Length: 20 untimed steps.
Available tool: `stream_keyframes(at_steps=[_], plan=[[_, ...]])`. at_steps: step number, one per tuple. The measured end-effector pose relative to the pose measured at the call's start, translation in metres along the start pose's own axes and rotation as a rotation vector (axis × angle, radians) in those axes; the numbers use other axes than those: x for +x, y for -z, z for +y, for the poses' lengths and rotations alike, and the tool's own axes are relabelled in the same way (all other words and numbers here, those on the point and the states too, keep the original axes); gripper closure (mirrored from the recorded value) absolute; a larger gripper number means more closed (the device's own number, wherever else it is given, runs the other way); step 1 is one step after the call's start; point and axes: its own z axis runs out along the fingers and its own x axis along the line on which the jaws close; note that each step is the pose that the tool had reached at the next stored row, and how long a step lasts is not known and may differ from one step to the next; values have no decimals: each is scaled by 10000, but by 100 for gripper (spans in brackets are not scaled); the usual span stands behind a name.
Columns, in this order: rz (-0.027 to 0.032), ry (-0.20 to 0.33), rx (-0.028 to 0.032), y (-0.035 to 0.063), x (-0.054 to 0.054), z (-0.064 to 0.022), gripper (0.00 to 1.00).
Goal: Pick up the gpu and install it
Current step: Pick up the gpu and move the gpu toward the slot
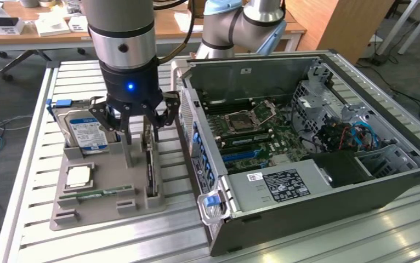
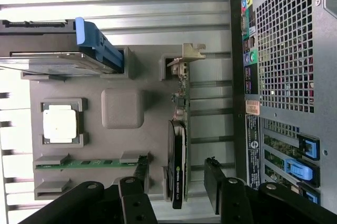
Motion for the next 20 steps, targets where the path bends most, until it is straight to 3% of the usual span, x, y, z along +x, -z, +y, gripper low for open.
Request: stream_keyframes(at_steps=[13,20], plan=[[0,0,-1,-94,2,-3,45],[0,0,0,-200,6,-7,45]])
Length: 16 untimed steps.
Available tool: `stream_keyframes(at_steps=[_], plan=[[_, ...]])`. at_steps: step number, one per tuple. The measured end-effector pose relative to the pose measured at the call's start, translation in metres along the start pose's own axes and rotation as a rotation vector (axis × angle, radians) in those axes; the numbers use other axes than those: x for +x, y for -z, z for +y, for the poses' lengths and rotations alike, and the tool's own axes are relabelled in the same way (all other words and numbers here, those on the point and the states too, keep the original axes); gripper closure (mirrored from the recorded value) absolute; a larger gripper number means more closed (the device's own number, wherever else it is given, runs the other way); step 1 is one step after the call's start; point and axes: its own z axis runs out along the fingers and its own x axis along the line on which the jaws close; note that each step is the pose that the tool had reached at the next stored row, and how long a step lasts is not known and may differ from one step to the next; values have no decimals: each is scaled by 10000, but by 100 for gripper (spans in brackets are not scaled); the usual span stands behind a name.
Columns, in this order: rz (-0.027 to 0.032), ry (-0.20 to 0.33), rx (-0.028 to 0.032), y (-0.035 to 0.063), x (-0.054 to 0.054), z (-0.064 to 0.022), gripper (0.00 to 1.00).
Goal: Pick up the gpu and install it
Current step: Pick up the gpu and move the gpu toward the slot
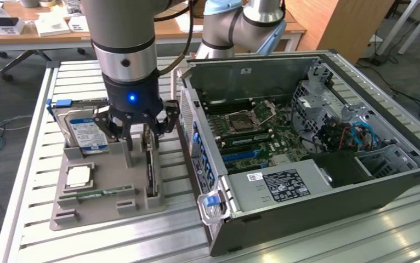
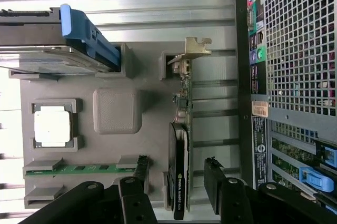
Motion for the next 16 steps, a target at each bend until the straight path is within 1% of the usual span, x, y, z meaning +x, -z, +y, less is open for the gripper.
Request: stream_keyframes(at_steps=[8,16], plan=[[-1,0,-1,-121,3,-4,45],[0,0,0,-203,5,-7,45]])
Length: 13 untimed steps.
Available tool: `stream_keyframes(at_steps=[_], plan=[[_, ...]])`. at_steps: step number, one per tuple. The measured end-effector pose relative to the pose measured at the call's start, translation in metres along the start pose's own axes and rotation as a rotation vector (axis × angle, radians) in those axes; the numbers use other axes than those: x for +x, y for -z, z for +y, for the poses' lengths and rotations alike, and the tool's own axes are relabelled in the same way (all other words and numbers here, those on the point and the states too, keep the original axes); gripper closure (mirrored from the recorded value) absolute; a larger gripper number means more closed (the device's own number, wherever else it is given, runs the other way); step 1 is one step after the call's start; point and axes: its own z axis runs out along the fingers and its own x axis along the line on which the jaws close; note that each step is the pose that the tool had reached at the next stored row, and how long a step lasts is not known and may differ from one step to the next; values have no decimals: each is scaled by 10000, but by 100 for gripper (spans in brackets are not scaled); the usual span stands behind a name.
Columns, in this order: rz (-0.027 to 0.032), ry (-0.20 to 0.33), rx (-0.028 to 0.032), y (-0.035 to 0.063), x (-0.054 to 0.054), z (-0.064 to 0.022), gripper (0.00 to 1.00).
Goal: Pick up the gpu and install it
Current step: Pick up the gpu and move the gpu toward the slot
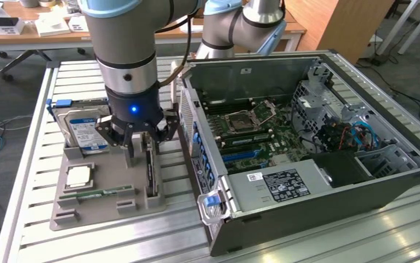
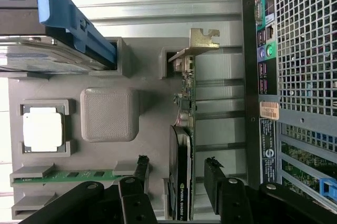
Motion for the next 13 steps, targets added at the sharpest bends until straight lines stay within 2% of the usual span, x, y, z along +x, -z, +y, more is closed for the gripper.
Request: stream_keyframes(at_steps=[13], plan=[[-1,0,-1,-12,-20,1,45]])
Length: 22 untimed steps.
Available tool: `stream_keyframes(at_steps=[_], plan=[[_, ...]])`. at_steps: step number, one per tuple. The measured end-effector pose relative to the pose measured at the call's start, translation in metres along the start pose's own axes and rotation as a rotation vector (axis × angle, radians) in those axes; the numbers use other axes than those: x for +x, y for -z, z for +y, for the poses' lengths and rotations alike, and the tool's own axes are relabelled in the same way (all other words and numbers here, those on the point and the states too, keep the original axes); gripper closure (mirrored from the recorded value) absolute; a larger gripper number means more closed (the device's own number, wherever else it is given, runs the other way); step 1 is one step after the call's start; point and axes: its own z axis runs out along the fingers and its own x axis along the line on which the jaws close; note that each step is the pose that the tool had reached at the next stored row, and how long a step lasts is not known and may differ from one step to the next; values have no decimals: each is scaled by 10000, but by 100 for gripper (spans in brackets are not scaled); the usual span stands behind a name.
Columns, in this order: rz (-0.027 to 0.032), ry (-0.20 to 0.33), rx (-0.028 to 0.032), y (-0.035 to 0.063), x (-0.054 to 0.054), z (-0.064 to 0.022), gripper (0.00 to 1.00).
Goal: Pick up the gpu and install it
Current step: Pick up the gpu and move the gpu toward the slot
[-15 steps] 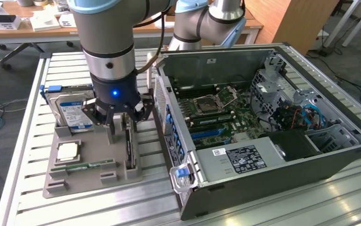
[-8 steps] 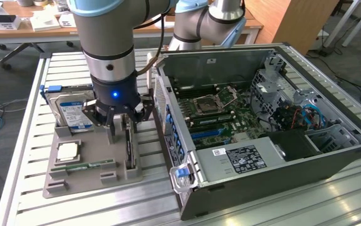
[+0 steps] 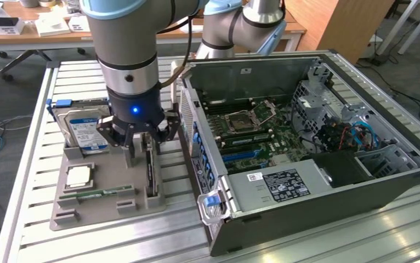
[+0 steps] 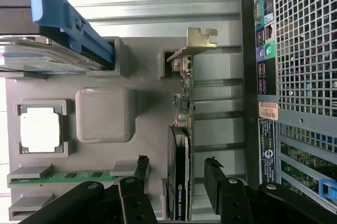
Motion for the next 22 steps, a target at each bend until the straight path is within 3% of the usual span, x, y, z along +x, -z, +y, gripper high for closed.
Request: stream_keyframes(at_steps=[22], plan=[[0,-2,-1,-58,-11,-28,45]])
